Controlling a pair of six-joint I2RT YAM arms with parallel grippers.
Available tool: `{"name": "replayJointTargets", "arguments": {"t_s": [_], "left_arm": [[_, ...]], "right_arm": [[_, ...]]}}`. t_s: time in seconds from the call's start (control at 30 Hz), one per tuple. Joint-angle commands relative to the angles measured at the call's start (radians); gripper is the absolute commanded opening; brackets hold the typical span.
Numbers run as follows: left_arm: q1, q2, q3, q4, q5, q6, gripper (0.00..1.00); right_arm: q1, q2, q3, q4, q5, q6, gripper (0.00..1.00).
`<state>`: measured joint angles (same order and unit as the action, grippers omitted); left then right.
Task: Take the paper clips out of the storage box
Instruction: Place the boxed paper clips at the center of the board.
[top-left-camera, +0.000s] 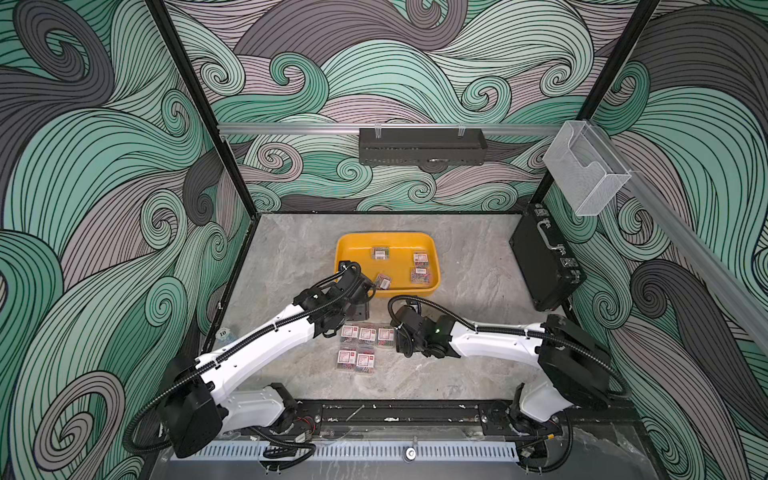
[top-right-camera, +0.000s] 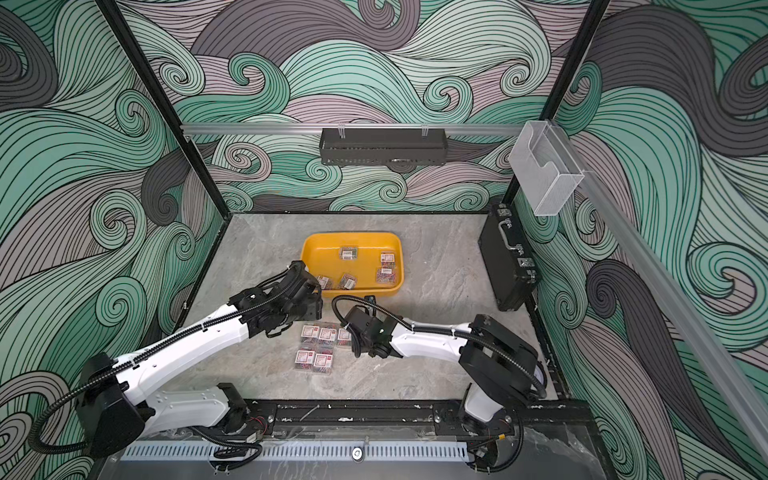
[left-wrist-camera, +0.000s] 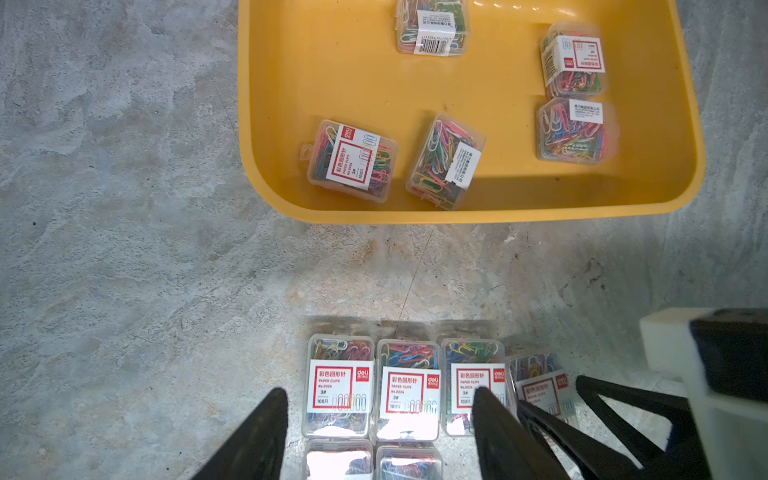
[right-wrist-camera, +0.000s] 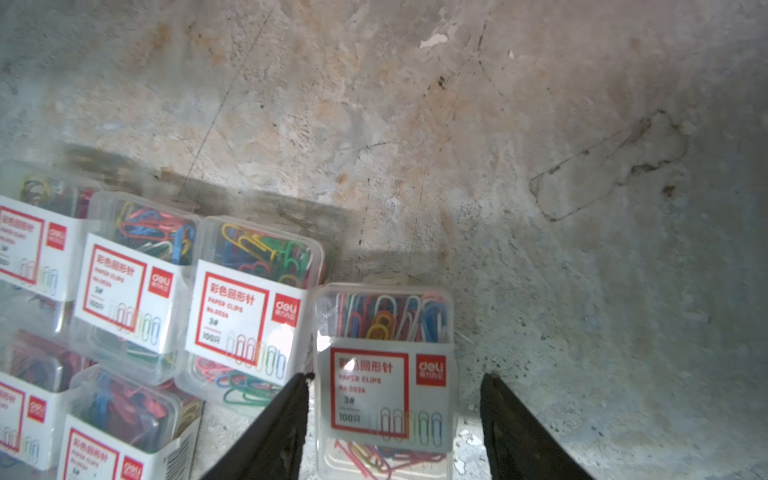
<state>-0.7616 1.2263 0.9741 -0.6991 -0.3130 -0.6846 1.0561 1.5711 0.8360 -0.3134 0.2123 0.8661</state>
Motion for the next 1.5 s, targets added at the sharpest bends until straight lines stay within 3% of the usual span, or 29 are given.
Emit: {"name": "replayJointTargets", "arguments": {"t_s": [0.0, 0.47, 0.77, 1.03, 1.47], "left_arm": [[0.006, -0.003, 0.015, -0.019, 0.006, -0.003, 0.69], [0.006, 0.041, 0.042, -0.012, 0.025, 0.002, 0.69], [0.006, 0.055, 0.048, -0.013, 0.030, 0.000, 0.69], [0.006, 0.055, 0.048, -0.021, 0.022, 0.000, 0.68], [0.006, 0.066, 0.054, -0.023, 0.023, 0.002, 0.68]], "right_arm": [[-0.014, -0.054, -0.027, 0.009, -0.067, -0.050, 0.68], [-0.013, -0.161, -0.119, -0.107, -0.168, -0.228, 0.65], [-0.013, -0.084, -0.074, -0.121, -0.149, -0.331, 0.55], [-0.029, -0.042, -0.037, -0.115, -0.166, -0.472, 0.52], [-0.057, 0.000, -0.006, -0.093, -0.186, -0.507, 0.47]]}}
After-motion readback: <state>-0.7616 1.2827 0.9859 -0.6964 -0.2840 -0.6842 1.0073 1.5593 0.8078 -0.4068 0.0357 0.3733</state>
